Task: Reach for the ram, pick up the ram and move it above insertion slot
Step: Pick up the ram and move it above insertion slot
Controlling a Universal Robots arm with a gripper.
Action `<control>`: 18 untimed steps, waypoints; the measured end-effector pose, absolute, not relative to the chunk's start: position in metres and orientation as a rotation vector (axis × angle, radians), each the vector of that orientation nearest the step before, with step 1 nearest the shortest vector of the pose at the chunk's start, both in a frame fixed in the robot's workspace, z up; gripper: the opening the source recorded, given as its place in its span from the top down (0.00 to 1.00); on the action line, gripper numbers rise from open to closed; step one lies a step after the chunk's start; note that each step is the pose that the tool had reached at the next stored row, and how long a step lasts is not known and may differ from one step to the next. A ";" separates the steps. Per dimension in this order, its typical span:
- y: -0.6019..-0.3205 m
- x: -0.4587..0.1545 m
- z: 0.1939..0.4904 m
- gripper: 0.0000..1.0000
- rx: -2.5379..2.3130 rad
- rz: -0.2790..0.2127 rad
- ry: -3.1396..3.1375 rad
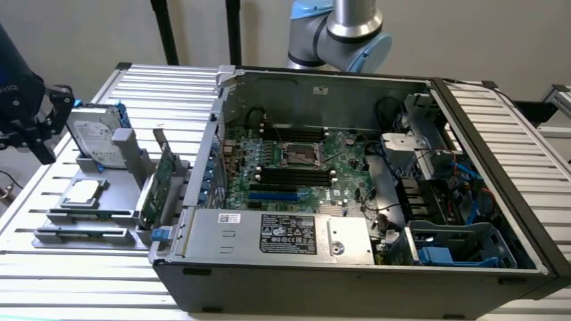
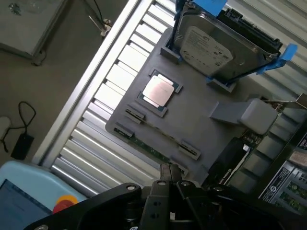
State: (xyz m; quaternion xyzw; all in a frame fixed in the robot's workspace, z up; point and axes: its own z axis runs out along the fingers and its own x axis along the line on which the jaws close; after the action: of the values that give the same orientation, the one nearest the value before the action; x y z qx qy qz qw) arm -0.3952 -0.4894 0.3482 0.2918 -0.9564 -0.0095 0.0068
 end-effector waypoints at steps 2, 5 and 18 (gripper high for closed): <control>-0.489 -0.395 0.348 0.89 0.967 -0.029 -2.974; -0.489 -0.395 0.347 0.89 1.049 -0.028 -2.946; -0.489 -0.395 0.344 0.89 1.388 -0.026 -2.800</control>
State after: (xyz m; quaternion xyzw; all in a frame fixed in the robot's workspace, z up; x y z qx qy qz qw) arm -0.3952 -0.4894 0.3444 0.4441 -0.8959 -0.0082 0.0083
